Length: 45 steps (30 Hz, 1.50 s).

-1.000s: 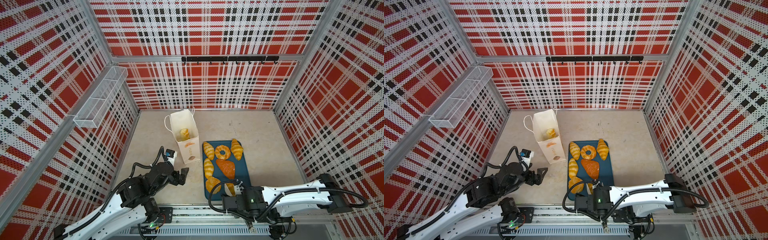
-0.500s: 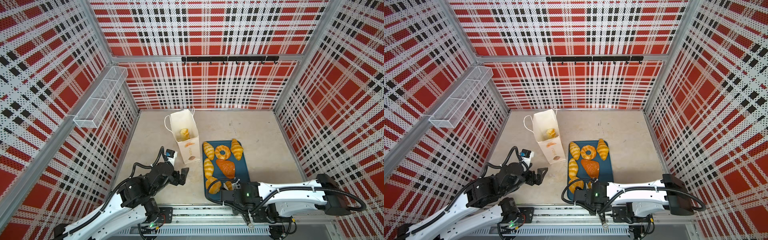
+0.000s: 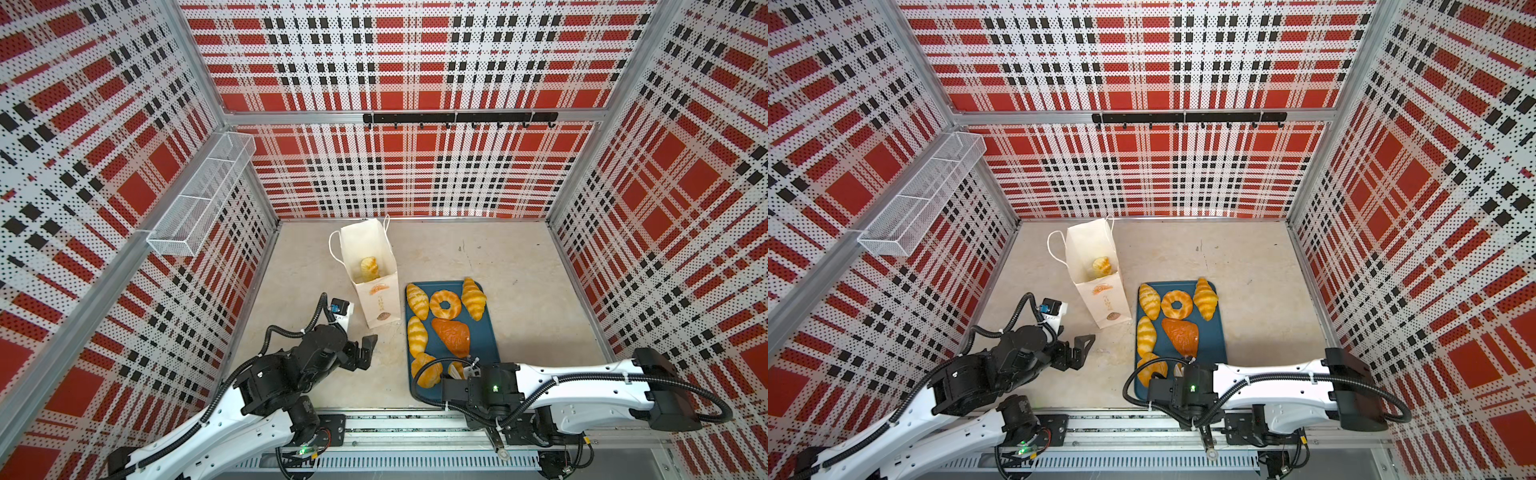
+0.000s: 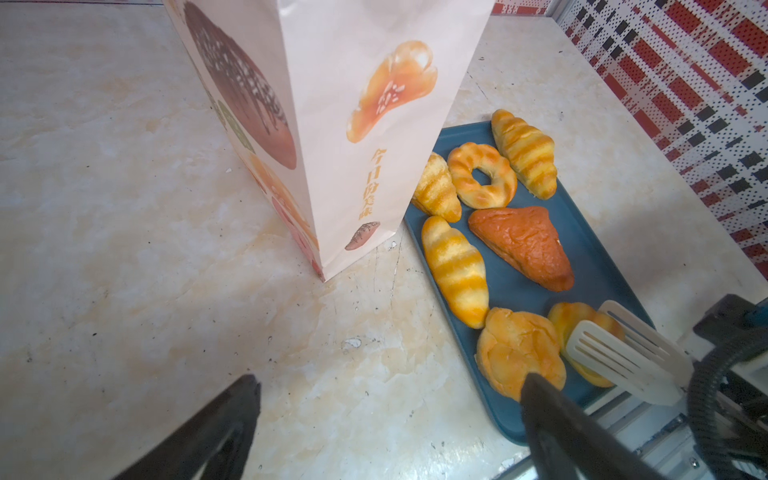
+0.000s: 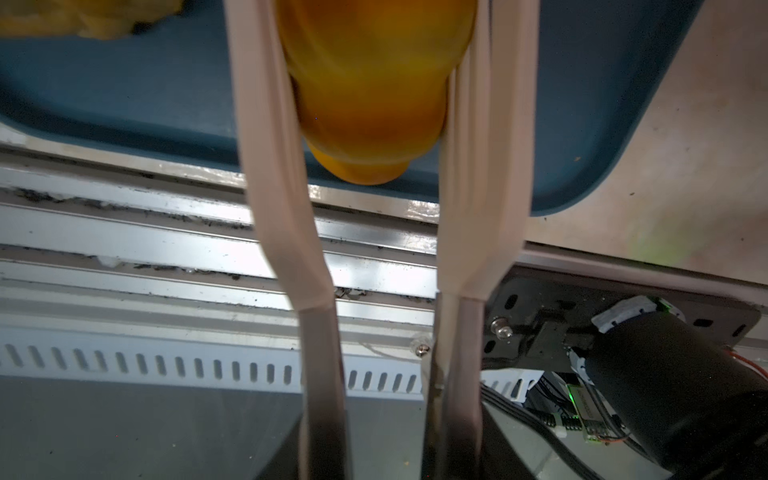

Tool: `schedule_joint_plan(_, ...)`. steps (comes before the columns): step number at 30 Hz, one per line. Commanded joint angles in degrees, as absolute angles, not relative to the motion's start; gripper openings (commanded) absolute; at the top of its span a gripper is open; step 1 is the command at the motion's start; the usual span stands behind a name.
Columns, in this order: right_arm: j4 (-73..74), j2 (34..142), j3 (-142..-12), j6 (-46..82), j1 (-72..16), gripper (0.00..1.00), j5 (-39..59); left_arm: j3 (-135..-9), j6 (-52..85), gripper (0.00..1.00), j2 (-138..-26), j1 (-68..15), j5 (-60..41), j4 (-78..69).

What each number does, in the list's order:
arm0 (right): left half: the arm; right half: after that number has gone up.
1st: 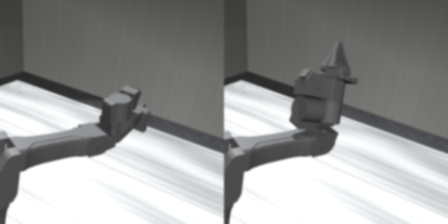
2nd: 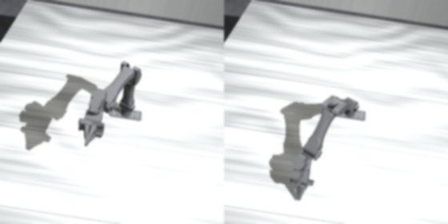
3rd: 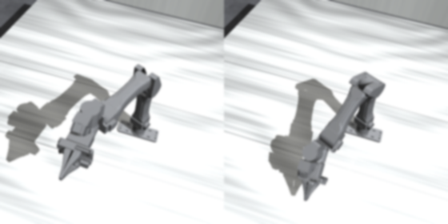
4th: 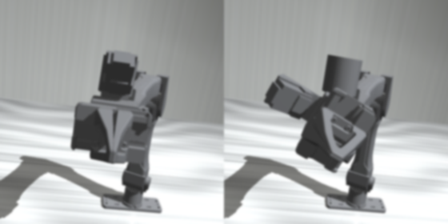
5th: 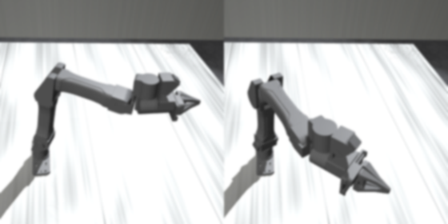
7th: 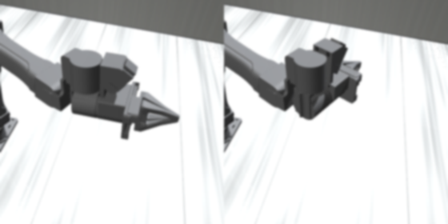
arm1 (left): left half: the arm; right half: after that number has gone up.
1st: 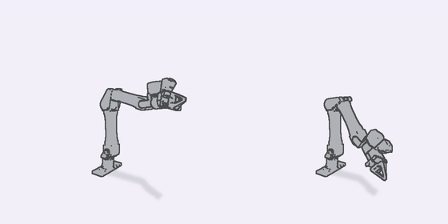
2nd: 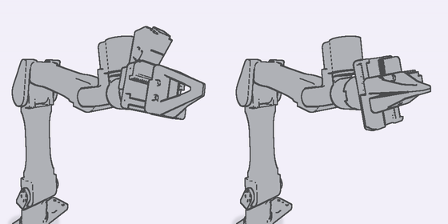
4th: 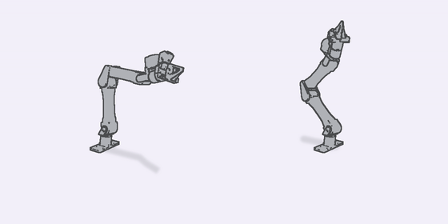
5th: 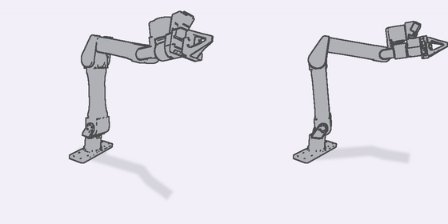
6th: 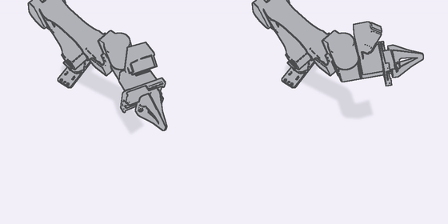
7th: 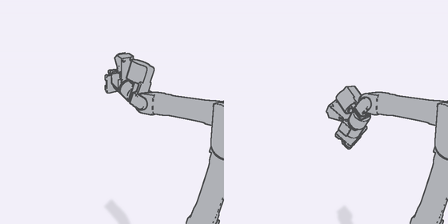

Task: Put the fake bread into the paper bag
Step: 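Squeeze the tongs with the right gripper to grip the croissant and lift, then carry the croissant in the tongs over the paper bag with the right gripper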

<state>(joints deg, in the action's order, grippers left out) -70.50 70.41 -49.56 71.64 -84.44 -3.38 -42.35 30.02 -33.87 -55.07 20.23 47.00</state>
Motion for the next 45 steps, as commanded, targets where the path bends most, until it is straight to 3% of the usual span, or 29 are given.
schedule_joint_plan(1,-73.12,64.99,-50.43,73.73,-84.28,0.4,-8.12,-43.48,30.97,0.99,-33.18,-55.37,22.23,47.09)
schedule_joint_plan(15,-80.24,58.89,-59.33,70.84,-83.63,0.4,-16.52,-45.44,30.67,0.99,-33.54,-55.37,24.01,48.25)
schedule_joint_plan(22,-79.38,57.22,-62.69,62.44,-77.16,0.41,-18.29,-46.96,29.51,1.0,-36.16,-55.37,24.7,47.9)
schedule_joint_plan(32,-73.21,60.71,-67.68,41.95,-60.12,0.41,-10.83,-48.16,29.92,0.99,-37.27,-55.28,26.88,47.9)
schedule_joint_plan(45,-68.71,69.39,-81.56,23.22,-46.95,0.41,-0.69,-50.33,30.77,0.99,-37.08,-54.68,29.93,49.43)
